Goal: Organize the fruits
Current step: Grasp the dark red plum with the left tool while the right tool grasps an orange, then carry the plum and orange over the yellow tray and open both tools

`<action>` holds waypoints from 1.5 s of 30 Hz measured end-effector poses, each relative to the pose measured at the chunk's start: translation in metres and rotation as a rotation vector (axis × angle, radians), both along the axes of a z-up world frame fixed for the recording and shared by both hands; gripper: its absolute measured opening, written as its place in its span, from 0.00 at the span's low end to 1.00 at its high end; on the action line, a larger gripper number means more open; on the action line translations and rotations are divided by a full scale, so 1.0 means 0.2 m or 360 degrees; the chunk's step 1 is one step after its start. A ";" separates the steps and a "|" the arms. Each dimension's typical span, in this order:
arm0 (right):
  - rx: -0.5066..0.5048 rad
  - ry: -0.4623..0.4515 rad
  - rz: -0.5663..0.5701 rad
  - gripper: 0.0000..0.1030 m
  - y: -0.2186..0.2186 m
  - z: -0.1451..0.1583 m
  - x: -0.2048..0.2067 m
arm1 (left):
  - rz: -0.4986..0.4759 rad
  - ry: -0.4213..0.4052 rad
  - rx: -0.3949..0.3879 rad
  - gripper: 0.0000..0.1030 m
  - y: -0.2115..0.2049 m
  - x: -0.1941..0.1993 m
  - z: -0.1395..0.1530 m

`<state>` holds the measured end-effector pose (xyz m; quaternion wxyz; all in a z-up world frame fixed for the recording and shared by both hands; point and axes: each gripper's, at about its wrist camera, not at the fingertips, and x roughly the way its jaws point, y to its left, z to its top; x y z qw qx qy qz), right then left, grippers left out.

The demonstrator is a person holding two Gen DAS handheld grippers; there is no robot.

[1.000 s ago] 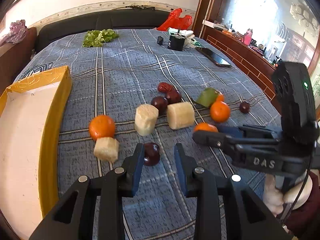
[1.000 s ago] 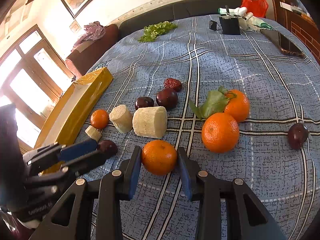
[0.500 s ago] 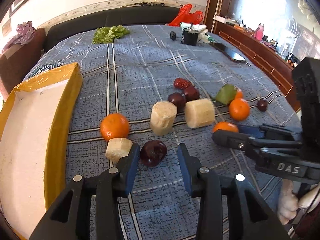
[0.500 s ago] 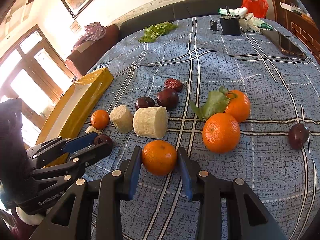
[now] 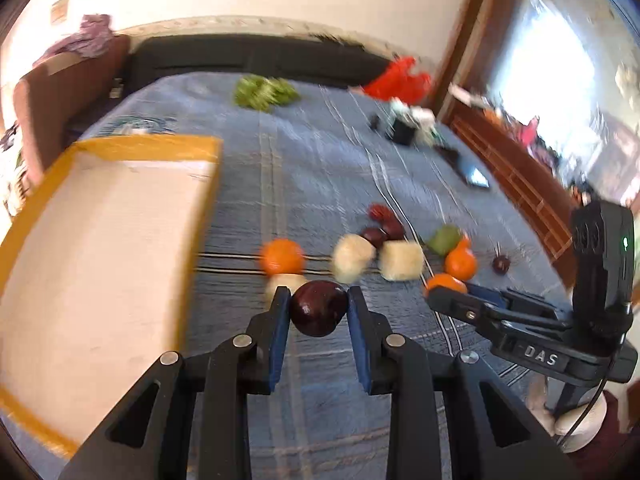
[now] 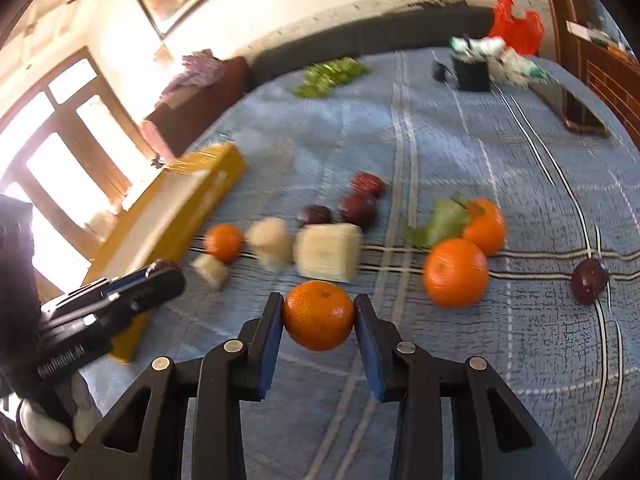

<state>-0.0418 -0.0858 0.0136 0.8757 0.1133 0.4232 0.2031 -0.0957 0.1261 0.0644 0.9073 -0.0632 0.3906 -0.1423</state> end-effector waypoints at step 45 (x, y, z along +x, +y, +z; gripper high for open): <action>-0.0025 -0.0137 0.0469 0.62 0.84 0.21 -0.08 | 0.0783 -0.0007 -0.0086 0.68 0.87 -0.30 0.10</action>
